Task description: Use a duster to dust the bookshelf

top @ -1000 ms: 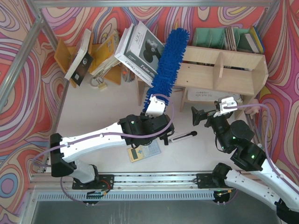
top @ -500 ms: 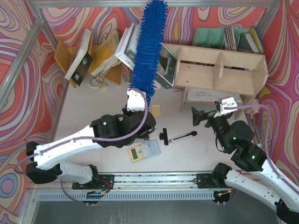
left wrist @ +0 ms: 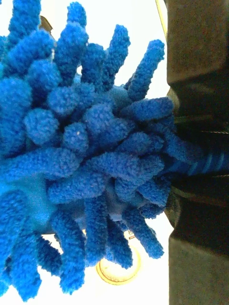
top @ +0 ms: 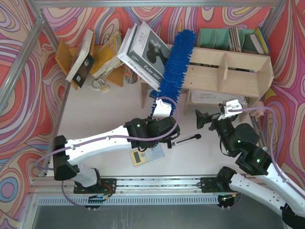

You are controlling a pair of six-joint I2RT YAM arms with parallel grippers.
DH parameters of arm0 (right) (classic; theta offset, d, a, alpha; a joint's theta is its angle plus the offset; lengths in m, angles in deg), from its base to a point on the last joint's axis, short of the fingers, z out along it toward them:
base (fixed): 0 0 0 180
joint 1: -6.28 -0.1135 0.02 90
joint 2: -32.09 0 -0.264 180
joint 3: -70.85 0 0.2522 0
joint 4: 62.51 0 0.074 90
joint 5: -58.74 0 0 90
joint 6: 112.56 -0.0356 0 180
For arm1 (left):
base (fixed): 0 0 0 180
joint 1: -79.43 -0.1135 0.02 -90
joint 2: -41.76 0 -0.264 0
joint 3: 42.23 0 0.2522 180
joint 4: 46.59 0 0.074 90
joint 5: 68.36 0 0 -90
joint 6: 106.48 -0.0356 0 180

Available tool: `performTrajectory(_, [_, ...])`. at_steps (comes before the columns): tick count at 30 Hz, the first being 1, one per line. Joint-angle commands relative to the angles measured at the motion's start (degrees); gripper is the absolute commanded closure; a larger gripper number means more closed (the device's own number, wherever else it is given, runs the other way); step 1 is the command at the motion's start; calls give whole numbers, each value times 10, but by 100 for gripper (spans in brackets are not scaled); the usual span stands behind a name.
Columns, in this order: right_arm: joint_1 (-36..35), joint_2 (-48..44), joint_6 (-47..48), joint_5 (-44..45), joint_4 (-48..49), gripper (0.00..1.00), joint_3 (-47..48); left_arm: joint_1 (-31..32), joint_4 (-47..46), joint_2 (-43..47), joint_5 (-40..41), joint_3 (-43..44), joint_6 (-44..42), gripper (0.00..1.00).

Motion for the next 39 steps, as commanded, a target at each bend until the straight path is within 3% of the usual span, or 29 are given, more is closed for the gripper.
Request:
performTrajectory(1, [0,-8,9,-3,24,1,-3,-1,-4,9,2,9,5,100])
performTrajectory(14, [1,-11,6,-7,24,1,-3,-8,0,139,155,-16,-2,100])
performTrajectory(20, [1,-11,5,-6,23,1,-3,-19,3,105,128,18,-15,100])
performTrajectory(29, [1,-15,5,-4,24,1,-4,-19,1,10,21,55,-15,100])
performTrajectory(39, [0,-20,4,-4,25,1,-4,-19,88,-27,16,158,-44,100])
